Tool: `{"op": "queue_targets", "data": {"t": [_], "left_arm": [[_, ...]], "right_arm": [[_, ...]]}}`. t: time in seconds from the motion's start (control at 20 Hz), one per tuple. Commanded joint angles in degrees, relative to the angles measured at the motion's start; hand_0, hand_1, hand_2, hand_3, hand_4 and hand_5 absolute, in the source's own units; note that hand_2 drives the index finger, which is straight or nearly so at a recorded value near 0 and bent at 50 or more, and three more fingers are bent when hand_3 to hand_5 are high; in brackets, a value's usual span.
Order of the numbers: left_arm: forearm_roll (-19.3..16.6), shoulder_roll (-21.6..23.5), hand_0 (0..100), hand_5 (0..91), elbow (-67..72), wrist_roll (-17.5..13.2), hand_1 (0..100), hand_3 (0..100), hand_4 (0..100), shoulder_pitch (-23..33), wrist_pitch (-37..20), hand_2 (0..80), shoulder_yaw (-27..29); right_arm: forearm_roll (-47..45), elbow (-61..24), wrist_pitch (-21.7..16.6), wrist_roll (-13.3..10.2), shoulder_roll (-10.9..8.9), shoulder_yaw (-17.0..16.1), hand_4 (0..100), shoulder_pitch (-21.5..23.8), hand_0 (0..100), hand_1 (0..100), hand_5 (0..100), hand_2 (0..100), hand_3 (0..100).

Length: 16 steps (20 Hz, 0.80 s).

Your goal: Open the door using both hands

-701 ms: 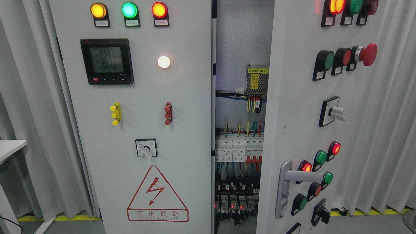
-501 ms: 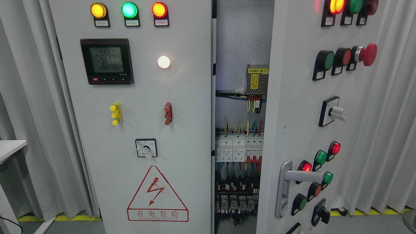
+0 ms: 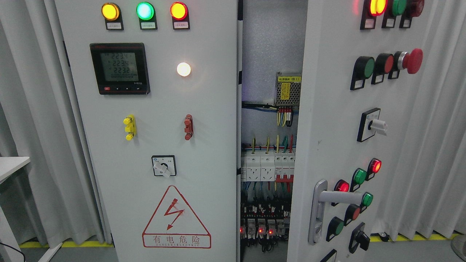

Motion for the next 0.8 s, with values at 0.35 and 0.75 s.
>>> {"op": "queue_targets", "data": {"t": [0.35, 0.75], "left_arm": [[-0.18, 10.26, 29, 0.0, -45.97, -25.10, 0, 3, 3, 15.68, -7.95, 2.9, -9.68], [0.17, 24.76, 29, 0.0, -68.48, -25.27, 0, 3, 3, 19.64, -19.48, 2.8, -25.42]], "right_arm": [[0.00, 0.00, 0.02, 0.04, -0.18, -0.09, 0, 0.18, 22, 0, 0, 0, 0], [0.00, 0.00, 0.02, 0.04, -0.18, -0.09, 0, 0.18, 22, 0, 0, 0, 0]]}}
